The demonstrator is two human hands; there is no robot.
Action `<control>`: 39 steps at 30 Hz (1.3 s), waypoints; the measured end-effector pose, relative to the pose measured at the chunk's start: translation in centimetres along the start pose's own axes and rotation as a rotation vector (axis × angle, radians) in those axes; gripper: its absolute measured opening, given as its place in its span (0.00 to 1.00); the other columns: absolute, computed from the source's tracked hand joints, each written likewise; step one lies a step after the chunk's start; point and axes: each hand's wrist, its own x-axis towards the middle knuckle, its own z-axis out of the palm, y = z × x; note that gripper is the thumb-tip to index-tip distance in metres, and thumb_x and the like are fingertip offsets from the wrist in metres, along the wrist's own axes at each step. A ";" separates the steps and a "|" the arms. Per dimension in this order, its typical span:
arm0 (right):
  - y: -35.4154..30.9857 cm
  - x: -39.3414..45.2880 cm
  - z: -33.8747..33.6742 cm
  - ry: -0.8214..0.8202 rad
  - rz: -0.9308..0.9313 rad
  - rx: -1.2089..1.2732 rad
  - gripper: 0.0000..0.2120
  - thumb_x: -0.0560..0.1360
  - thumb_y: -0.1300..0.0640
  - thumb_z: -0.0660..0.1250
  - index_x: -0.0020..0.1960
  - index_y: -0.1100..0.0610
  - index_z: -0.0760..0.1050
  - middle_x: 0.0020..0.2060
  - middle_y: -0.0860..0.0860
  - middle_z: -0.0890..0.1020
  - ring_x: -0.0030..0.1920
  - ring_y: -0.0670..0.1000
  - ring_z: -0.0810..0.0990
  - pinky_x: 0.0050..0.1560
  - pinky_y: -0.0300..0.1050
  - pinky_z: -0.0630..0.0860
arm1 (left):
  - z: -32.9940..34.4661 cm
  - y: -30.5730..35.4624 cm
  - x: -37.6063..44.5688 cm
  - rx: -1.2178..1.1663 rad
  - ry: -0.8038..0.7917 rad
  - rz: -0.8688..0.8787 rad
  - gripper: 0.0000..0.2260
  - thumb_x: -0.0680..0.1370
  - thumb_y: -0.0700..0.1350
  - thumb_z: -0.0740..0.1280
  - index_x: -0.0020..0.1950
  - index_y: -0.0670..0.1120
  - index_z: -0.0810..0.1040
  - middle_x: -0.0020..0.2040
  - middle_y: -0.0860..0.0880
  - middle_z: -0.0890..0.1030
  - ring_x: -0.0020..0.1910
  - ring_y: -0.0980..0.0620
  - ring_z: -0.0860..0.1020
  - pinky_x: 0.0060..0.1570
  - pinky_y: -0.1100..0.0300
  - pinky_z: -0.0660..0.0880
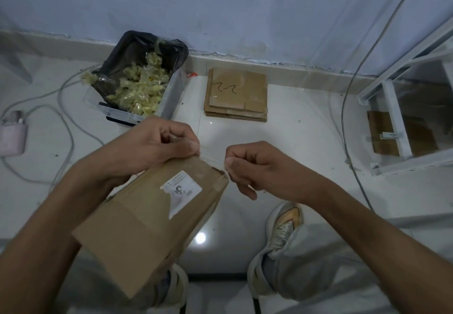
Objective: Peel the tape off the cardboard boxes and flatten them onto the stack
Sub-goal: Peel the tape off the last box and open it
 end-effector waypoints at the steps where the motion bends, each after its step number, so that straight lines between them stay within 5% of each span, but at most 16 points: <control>1: 0.0 -0.1 0.1 0.014 0.023 0.054 0.18 0.87 0.62 0.58 0.40 0.68 0.71 0.30 0.51 0.73 0.28 0.48 0.73 0.33 0.34 0.70 | 0.1 -0.1 0.1 -0.001 0.010 -0.013 0.08 0.79 0.44 0.70 0.45 0.42 0.86 0.42 0.38 0.84 0.38 0.50 0.81 0.39 0.63 0.75; 3: 0.2 -0.1 0.9 0.076 0.072 0.110 0.19 0.87 0.60 0.59 0.39 0.66 0.73 0.29 0.52 0.74 0.27 0.50 0.73 0.33 0.35 0.71 | 0.4 -0.4 0.2 0.028 0.037 -0.040 0.08 0.78 0.46 0.71 0.43 0.44 0.86 0.42 0.38 0.85 0.39 0.48 0.81 0.40 0.61 0.75; 8: 0.9 0.6 2.9 0.291 0.142 -0.145 0.29 0.80 0.33 0.62 0.32 0.56 0.72 0.24 0.46 0.71 0.26 0.46 0.71 0.33 0.46 0.72 | 1.1 -0.7 0.4 0.058 0.201 -0.041 0.07 0.79 0.43 0.72 0.43 0.46 0.86 0.39 0.41 0.85 0.37 0.50 0.81 0.38 0.63 0.76; 14: 3.0 1.0 4.0 0.385 0.207 -0.442 0.24 0.84 0.38 0.58 0.38 0.53 0.75 0.28 0.47 0.76 0.29 0.48 0.76 0.36 0.57 0.79 | 3.1 -0.8 0.6 0.366 0.402 0.093 0.06 0.77 0.46 0.72 0.41 0.54 0.85 0.38 0.56 0.84 0.40 0.57 0.82 0.45 0.52 0.81; 18: 3.5 1.3 4.6 0.431 0.136 -0.618 0.16 0.86 0.45 0.57 0.44 0.51 0.71 0.30 0.45 0.75 0.30 0.47 0.75 0.32 0.50 0.74 | 3.8 -0.8 0.4 0.433 0.520 0.176 0.04 0.78 0.45 0.72 0.45 0.52 0.86 0.38 0.58 0.84 0.39 0.58 0.82 0.43 0.50 0.81; 25: 3.6 1.9 4.5 0.400 0.282 -0.796 0.14 0.85 0.46 0.58 0.47 0.52 0.74 0.33 0.47 0.77 0.31 0.48 0.75 0.33 0.48 0.77 | 5.9 -1.8 0.3 0.659 0.641 0.233 0.04 0.79 0.45 0.71 0.45 0.53 0.83 0.34 0.58 0.81 0.32 0.59 0.78 0.33 0.54 0.78; 30: 2.7 2.1 0.5 0.129 -0.175 -1.083 0.12 0.85 0.51 0.58 0.46 0.53 0.73 0.32 0.46 0.73 0.27 0.49 0.70 0.30 0.46 0.72 | 2.3 -1.8 0.0 0.369 0.424 0.086 0.04 0.79 0.46 0.73 0.45 0.51 0.86 0.40 0.56 0.86 0.41 0.59 0.83 0.43 0.62 0.79; 34: 0.3 1.8 -2.4 0.004 -0.149 -0.632 0.13 0.87 0.53 0.58 0.47 0.51 0.75 0.39 0.42 0.81 0.37 0.44 0.82 0.39 0.44 0.77 | 0.2 -0.6 0.5 0.060 0.289 0.031 0.05 0.79 0.43 0.72 0.45 0.43 0.86 0.41 0.47 0.87 0.39 0.52 0.85 0.37 0.65 0.79; 36: -0.2 1.2 -1.9 0.133 -0.048 -0.331 0.16 0.88 0.54 0.57 0.48 0.56 0.79 0.43 0.46 0.85 0.41 0.47 0.85 0.40 0.37 0.76 | 0.4 -0.4 0.5 -0.012 0.348 0.068 0.06 0.79 0.41 0.71 0.46 0.42 0.86 0.41 0.45 0.86 0.38 0.53 0.84 0.37 0.66 0.78; 39: -0.1 1.0 0.4 0.356 0.098 -0.150 0.20 0.84 0.40 0.57 0.48 0.54 0.79 0.43 0.46 0.85 0.44 0.47 0.85 0.43 0.39 0.77 | 1.0 -0.6 0.6 -0.046 0.348 0.056 0.05 0.79 0.41 0.72 0.45 0.43 0.86 0.40 0.45 0.86 0.38 0.53 0.84 0.37 0.65 0.78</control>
